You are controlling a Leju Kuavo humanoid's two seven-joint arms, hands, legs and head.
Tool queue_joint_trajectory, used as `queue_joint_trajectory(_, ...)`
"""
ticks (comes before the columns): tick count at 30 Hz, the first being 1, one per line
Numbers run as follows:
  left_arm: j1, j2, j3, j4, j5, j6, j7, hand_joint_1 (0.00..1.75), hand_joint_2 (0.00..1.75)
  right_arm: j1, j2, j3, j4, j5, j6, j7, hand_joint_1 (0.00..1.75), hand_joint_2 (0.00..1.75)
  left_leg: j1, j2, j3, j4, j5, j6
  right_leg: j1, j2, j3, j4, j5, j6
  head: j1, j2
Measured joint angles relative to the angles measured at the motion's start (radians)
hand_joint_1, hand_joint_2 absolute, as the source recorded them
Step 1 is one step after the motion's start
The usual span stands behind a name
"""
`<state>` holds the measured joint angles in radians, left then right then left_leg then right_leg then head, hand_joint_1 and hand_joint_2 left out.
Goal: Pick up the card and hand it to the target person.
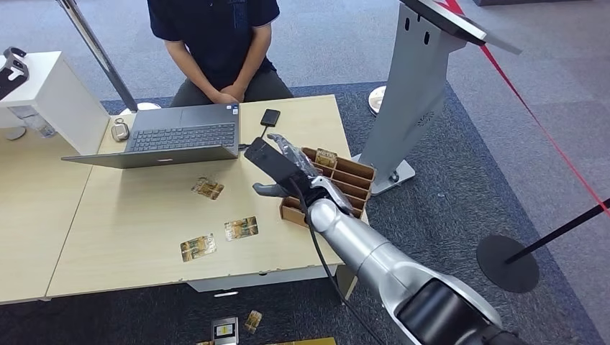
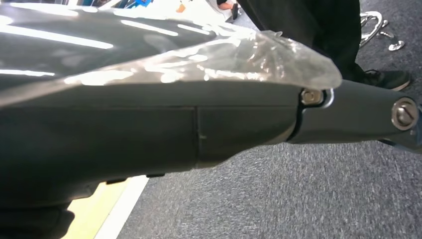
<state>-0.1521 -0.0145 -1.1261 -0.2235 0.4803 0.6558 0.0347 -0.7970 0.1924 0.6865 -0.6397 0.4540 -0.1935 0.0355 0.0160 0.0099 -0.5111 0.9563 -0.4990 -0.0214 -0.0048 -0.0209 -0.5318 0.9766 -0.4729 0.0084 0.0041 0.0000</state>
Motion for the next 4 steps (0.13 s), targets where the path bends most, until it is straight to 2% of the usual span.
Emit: queue_joint_trajectory(4,0.001,0.000,0.000,0.000,0.008,0.001,0.000,0.00,0.00,0.004,0.001,0.000,0.011,0.000,-0.030,-0.020,0.00,1.75,0.000,0.000,0.000,0.000,0.000,0.000,0.000,0.000,0.000,0.000,0.000,0.000,0.000,0.000)
